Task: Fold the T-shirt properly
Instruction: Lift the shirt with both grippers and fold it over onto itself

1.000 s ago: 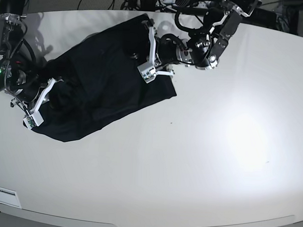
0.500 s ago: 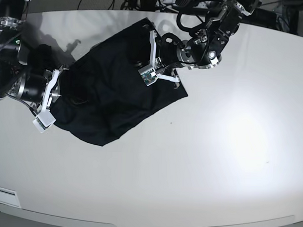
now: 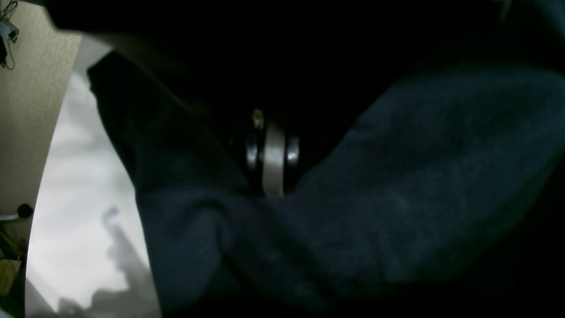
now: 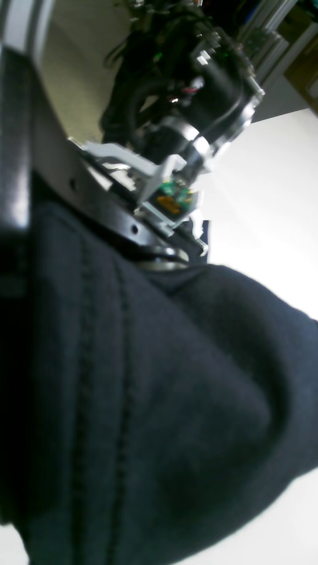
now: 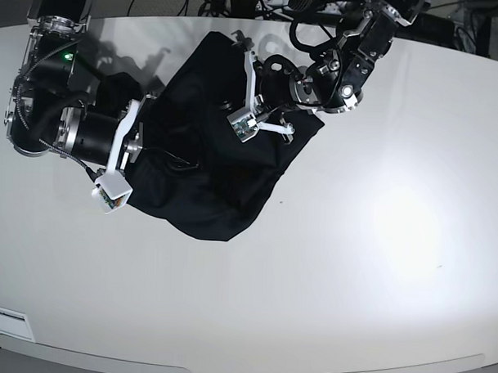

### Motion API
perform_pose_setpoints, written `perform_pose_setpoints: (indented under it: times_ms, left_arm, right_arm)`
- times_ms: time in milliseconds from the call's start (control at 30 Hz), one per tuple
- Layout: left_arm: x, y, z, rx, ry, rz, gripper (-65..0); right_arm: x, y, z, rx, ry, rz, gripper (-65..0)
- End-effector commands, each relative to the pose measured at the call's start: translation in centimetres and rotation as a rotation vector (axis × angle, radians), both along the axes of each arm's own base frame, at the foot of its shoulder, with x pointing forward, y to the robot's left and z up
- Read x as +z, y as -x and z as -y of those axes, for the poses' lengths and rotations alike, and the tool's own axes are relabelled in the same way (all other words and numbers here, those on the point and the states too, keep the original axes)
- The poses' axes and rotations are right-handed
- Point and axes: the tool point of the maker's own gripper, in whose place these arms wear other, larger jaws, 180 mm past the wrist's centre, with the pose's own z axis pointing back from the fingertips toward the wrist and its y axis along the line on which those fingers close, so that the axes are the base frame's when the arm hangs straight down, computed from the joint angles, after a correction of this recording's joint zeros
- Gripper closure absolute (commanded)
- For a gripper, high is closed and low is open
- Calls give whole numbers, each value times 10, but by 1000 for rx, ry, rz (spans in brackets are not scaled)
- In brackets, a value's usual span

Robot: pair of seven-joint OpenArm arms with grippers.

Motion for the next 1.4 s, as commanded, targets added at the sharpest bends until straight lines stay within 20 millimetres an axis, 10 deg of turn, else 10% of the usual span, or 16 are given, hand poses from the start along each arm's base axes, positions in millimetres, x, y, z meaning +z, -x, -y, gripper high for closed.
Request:
perform_pose_setpoints:
  times_ms: [0, 700, 800, 967, 1200, 1367]
  left_arm:
    - [4, -5, 0, 3, 0, 18, 0]
    - [28, -34, 4, -2, 30, 87, 0]
    - [51, -38, 12, -28, 86, 93, 0]
    - [108, -21, 29, -248, 169, 214, 0]
    - [177, -44, 18, -210, 265, 407, 0]
    - [207, -96, -32, 36, 291, 495, 0]
  right_arm:
    - [16, -5, -3, -3, -40, 53, 0]
    - [-7, 27, -44, -2, -169, -55, 0]
    - [-8, 27, -44, -2, -169, -56, -21]
    - [-7, 27, -45, 1, -171, -55, -342]
    - [-15, 39, -68, 84, -133, -74, -349]
    - [-28, 61, -100, 211, -62, -93, -348]
